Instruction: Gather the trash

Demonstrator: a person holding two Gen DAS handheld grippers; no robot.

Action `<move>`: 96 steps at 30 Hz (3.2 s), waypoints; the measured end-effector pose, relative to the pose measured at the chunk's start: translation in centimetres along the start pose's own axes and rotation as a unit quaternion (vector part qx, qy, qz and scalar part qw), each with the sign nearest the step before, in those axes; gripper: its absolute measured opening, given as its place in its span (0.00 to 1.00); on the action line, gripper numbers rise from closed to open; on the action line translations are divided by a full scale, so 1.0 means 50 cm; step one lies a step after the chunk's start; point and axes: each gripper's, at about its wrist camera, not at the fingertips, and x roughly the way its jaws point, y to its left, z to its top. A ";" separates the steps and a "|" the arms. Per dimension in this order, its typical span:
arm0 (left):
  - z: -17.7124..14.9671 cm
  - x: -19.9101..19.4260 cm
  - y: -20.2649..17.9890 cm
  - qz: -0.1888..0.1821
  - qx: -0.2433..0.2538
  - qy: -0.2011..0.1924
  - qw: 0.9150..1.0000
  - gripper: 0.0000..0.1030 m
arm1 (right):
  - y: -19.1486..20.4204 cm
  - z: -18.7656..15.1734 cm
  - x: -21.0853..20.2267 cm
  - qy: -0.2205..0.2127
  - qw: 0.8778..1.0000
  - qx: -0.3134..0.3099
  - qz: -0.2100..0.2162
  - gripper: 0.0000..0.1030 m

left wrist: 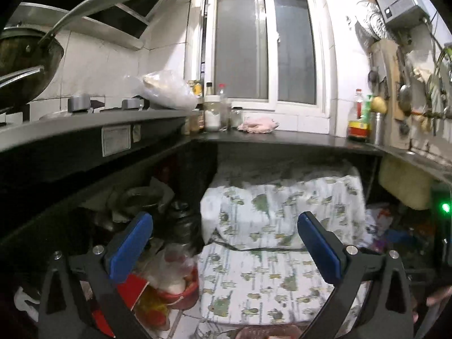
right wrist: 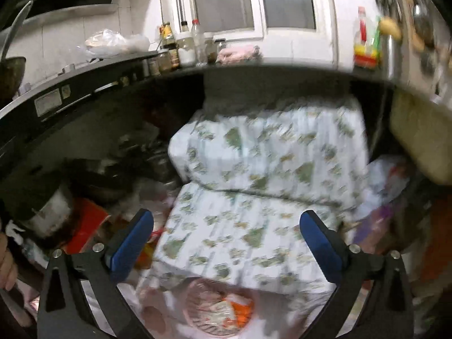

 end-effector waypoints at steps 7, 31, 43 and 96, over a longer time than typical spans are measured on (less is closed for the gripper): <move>0.055 -0.049 -0.021 0.013 -0.018 0.010 1.000 1.00 | 0.029 0.060 -0.154 -0.095 0.995 -0.027 0.010 1.00; -0.020 0.089 -0.032 0.039 -0.049 0.098 0.993 1.00 | 0.058 0.040 -0.020 -0.048 0.997 -0.056 -0.018 1.00; 0.007 0.038 -0.062 0.053 -0.046 0.060 0.996 1.00 | 0.029 0.045 -0.028 -0.052 0.998 -0.032 -0.016 1.00; 0.004 0.013 -0.057 0.028 -0.038 0.073 0.996 1.00 | 0.029 0.037 -0.133 -0.118 0.992 -0.030 0.022 1.00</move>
